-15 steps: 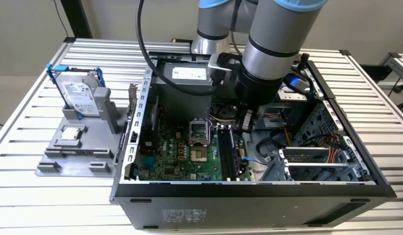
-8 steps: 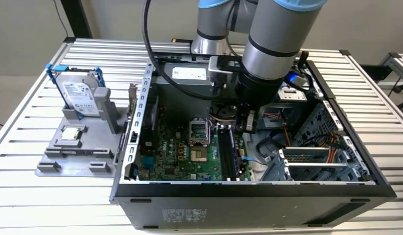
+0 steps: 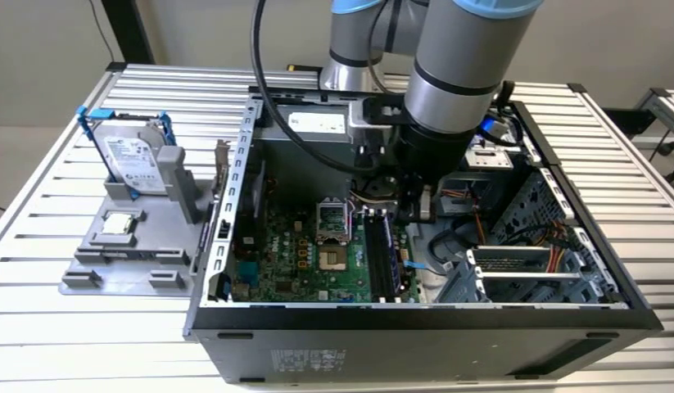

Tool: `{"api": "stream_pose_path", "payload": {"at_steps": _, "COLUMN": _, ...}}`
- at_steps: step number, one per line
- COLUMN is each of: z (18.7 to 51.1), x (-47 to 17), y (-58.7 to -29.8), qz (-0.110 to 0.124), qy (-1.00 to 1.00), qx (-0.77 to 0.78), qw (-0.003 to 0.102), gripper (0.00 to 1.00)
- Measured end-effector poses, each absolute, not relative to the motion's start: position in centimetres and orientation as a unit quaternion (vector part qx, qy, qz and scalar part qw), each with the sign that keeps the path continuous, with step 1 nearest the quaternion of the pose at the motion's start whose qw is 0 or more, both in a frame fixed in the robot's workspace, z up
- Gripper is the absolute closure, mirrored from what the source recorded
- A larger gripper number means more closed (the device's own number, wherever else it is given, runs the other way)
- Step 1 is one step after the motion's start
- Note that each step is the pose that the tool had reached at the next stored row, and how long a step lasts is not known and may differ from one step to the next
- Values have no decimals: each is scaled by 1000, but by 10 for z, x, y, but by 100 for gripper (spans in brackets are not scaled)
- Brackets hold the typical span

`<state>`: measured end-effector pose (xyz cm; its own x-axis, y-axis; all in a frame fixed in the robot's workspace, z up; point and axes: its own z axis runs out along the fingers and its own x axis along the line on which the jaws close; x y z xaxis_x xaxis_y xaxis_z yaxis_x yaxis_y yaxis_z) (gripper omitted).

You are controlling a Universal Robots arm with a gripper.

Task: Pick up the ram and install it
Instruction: 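Press down the ram until it locks into place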

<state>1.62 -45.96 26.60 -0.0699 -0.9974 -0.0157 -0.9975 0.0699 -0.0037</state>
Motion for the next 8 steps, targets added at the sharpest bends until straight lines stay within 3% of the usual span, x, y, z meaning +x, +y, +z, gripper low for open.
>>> {"api": "stream_pose_path", "payload": {"at_steps": 8, "z": 263, "x": 14, "y": -460, "qz": 3, "qy": 728, "qx": -685, "qw": 8, "gripper": 100}}
